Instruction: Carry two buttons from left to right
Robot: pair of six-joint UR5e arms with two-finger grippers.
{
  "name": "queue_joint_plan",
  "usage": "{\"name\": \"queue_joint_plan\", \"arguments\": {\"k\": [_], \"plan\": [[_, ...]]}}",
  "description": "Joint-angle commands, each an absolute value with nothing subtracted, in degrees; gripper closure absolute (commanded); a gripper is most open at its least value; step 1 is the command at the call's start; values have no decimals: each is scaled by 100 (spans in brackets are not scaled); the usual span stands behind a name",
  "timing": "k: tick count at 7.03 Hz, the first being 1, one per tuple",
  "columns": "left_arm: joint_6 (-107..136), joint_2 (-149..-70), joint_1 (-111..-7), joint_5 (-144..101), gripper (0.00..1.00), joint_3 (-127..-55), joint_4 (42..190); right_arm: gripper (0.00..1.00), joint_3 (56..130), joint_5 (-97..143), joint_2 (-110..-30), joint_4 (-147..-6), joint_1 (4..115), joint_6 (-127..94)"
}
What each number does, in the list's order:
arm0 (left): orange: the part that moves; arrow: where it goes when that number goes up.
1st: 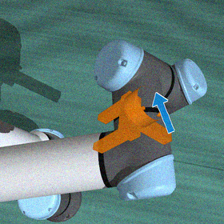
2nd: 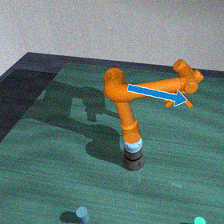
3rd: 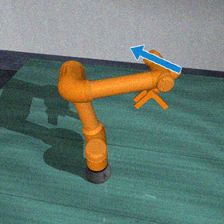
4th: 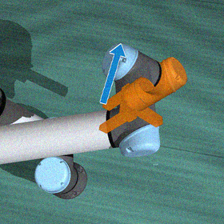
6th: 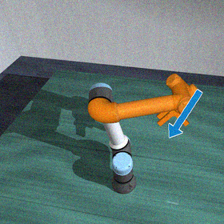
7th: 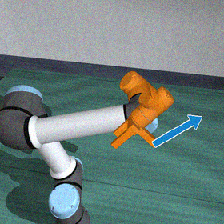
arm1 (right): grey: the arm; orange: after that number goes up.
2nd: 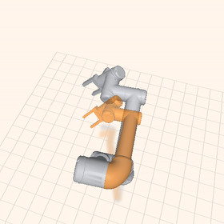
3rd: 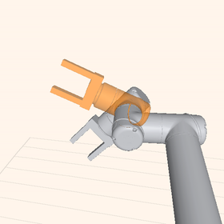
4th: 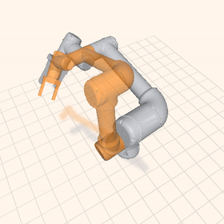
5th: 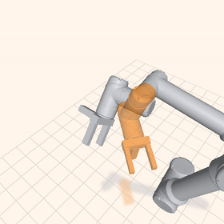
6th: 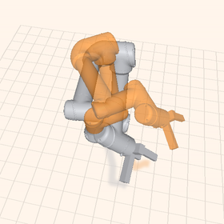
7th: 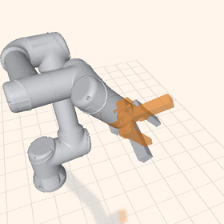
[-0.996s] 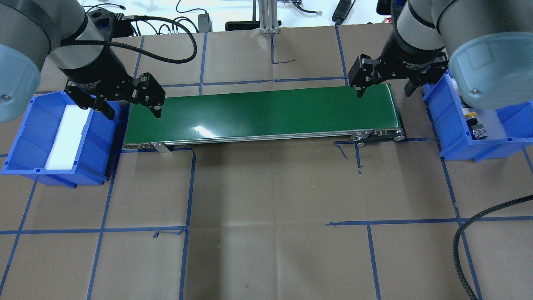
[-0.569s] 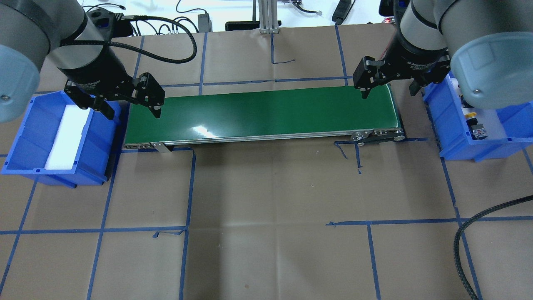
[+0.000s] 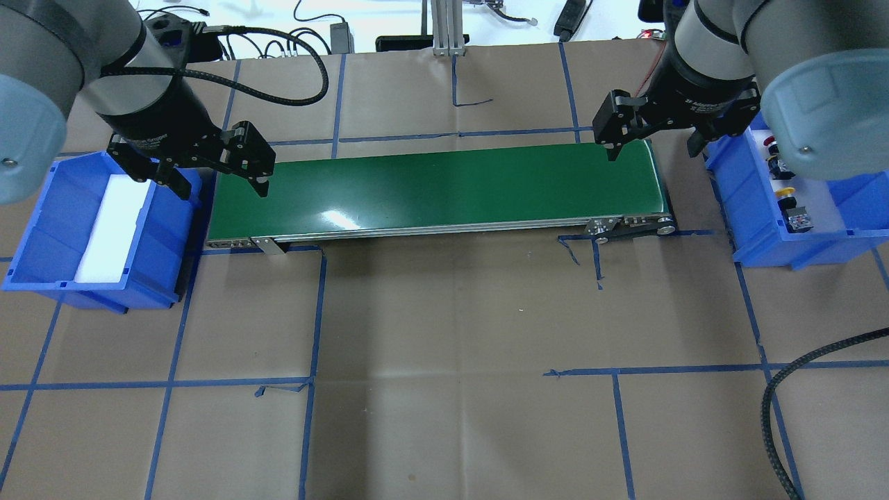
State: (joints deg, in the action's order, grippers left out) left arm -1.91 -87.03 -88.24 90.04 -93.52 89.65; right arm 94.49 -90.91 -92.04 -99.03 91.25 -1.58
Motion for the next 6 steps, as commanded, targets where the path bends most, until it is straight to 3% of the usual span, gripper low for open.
{"name": "queue_joint_plan", "arguments": {"k": [1, 6], "plan": [[-193, -8701, -8824, 9009, 0, -9343, 8965, 0, 9448, -9062, -9185, -9914, 9123, -158], [-185, -8701, -8824, 9000, 0, -9343, 8965, 0, 9448, -9062, -9237, -9896, 9132, -167]]}}
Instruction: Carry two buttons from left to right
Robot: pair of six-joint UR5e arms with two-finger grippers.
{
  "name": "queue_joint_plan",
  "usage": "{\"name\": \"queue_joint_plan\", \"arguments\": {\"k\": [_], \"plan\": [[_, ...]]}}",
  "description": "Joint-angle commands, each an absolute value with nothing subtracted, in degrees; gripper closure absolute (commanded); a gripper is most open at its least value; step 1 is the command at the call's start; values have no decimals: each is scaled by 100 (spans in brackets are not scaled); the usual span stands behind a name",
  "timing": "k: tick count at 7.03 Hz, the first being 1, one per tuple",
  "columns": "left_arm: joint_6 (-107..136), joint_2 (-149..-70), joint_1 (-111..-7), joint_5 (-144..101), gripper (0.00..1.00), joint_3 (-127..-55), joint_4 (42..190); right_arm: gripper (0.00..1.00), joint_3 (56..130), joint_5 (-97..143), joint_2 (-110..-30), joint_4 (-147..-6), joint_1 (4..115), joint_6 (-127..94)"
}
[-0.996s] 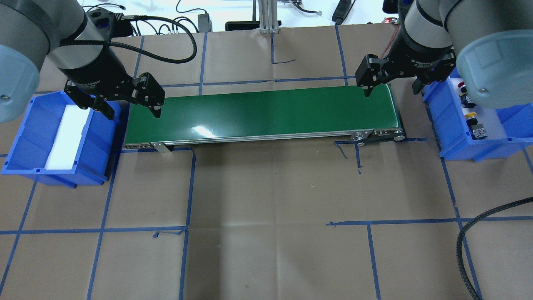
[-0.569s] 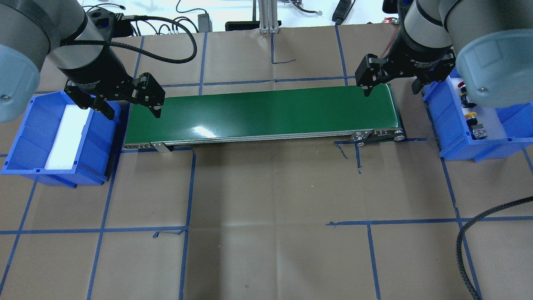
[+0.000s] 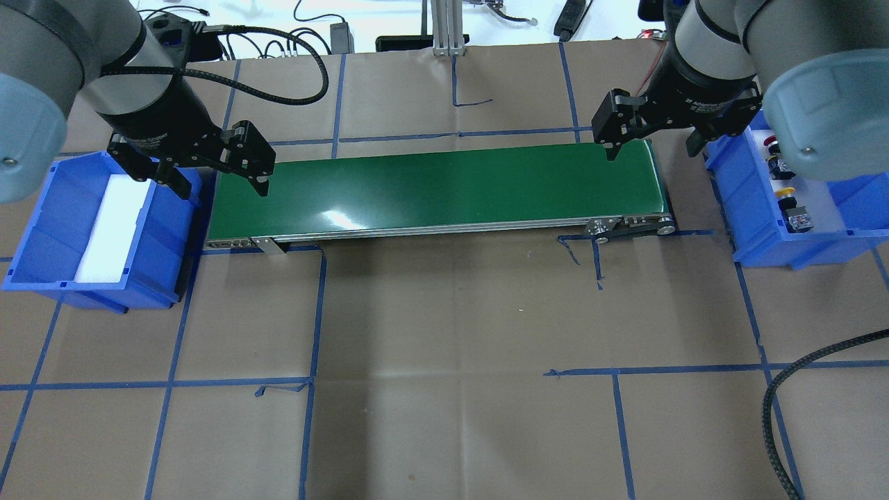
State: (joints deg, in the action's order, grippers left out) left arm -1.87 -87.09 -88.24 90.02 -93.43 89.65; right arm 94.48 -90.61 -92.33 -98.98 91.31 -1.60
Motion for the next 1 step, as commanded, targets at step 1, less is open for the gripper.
{"name": "queue_joint_plan", "arguments": {"k": [1], "plan": [[-185, -8710, -8824, 9000, 0, -9343, 8965, 0, 9448, -9070, -9237, -9896, 9132, -167]]}}
